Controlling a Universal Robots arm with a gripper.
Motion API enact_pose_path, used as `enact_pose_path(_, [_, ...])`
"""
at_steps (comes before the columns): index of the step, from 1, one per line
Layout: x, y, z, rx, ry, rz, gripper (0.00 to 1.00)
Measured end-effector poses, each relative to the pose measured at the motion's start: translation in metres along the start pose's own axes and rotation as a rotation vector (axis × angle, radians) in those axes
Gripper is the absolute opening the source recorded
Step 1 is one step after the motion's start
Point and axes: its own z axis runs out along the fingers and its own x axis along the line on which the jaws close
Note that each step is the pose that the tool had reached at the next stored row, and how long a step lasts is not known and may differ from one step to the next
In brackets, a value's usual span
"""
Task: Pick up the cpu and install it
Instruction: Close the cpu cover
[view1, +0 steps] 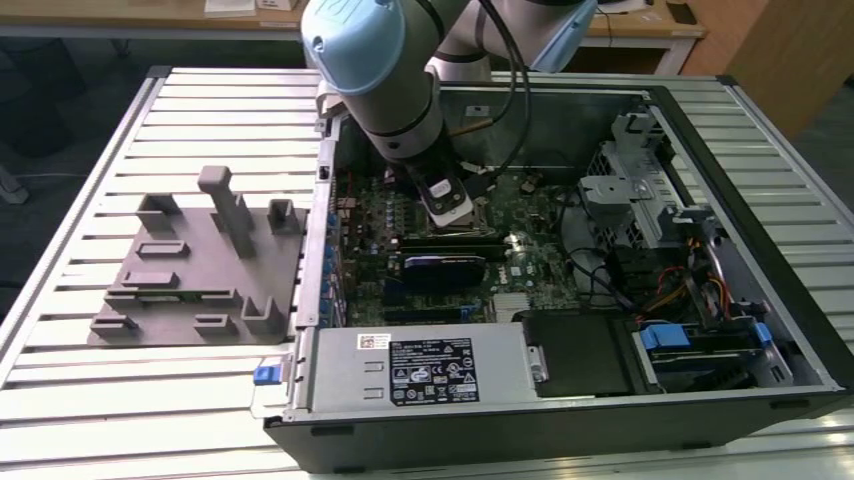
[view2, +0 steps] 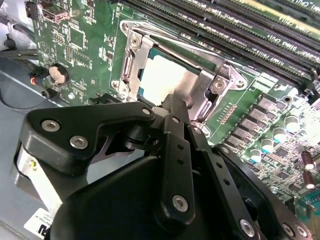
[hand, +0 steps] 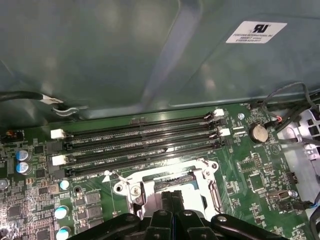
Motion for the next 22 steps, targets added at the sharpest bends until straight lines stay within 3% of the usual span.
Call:
enact_pose_path(10, [0.001,-0.0079,-0.0028,-0.0092,0.0011,0.003,0.11])
enact_pose_path(15, [0.0027,-0.0089,-0.0029,-0.0239,0.0035,0.008,0.11])
enact_pose_path(22, [0.0037,-0.0102,-0.0001,-0.0299,0.0042,0.011,0.11])
